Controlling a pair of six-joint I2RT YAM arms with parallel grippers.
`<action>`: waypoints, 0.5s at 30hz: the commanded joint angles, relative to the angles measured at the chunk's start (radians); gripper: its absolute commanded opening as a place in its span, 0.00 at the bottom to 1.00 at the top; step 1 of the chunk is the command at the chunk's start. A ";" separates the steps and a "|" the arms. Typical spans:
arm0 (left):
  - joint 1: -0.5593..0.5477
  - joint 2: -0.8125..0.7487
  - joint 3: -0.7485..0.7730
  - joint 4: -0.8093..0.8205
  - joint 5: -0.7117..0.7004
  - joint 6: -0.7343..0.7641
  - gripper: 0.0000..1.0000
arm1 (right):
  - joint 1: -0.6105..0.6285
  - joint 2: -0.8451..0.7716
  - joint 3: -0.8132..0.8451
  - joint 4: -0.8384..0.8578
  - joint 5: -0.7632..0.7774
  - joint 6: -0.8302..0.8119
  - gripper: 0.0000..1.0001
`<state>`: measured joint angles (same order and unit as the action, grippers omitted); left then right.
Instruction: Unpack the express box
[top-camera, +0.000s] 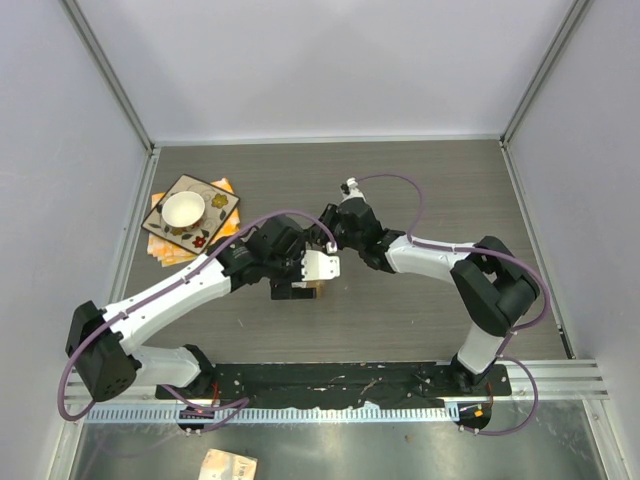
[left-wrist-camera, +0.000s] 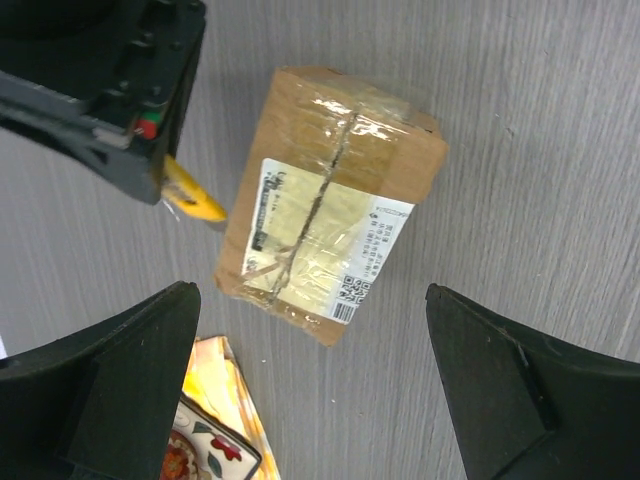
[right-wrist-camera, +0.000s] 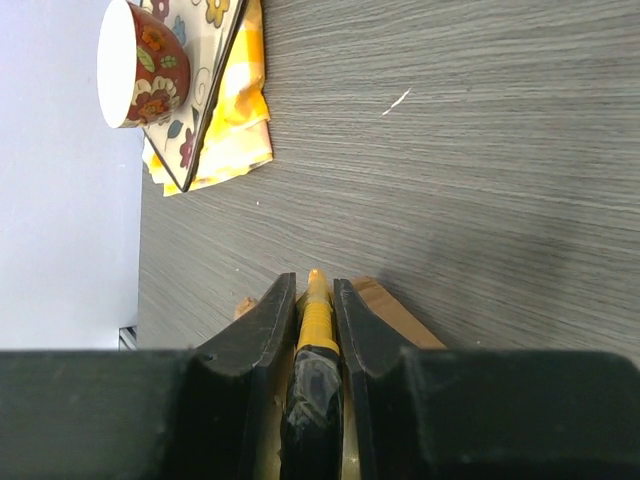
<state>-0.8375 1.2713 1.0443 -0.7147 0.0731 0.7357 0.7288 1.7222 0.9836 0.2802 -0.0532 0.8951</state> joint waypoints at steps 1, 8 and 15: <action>-0.003 -0.003 0.078 -0.006 -0.022 -0.028 1.00 | -0.023 -0.006 0.055 -0.025 -0.050 -0.027 0.01; -0.012 0.048 0.089 0.078 -0.059 -0.012 1.00 | -0.058 -0.036 0.012 -0.081 0.001 -0.061 0.01; -0.032 0.089 0.054 0.142 -0.064 0.063 1.00 | -0.072 -0.065 -0.062 -0.035 -0.023 -0.053 0.01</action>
<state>-0.8574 1.3540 1.1084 -0.6537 0.0212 0.7490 0.6601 1.7119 0.9424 0.2016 -0.0696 0.8577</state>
